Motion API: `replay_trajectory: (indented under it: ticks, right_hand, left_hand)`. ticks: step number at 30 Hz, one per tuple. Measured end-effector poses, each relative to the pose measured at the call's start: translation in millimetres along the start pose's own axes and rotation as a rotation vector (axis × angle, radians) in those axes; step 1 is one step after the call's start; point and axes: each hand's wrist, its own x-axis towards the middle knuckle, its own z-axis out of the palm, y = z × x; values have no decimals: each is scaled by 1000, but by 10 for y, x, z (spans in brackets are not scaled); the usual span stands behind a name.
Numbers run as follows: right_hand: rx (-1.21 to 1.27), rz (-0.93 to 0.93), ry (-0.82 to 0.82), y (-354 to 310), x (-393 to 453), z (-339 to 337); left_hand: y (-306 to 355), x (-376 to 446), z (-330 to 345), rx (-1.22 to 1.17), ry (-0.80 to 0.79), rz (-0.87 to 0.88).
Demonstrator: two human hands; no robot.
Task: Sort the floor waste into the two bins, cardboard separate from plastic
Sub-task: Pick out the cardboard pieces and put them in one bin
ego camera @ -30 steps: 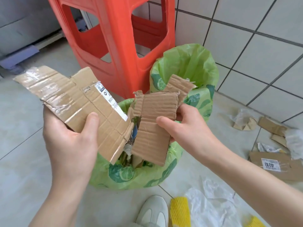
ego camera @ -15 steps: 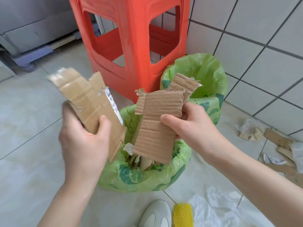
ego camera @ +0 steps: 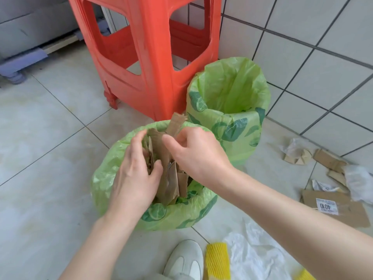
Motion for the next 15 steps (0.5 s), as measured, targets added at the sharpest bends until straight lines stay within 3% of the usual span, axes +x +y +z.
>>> replay_trajectory:
  ticks: [4, 10, 15]
  right_hand:
    - [15, 7, -82, 211, -57, 11]
    - [80, 82, -83, 597, -256, -240]
    - [87, 217, -13, 1154, -549, -498]
  left_hand:
    - [7, -44, 20, 125, -42, 16]
    - [388, -146, -70, 80, 202, 259]
    - [777, -302, 278, 0, 94, 418]
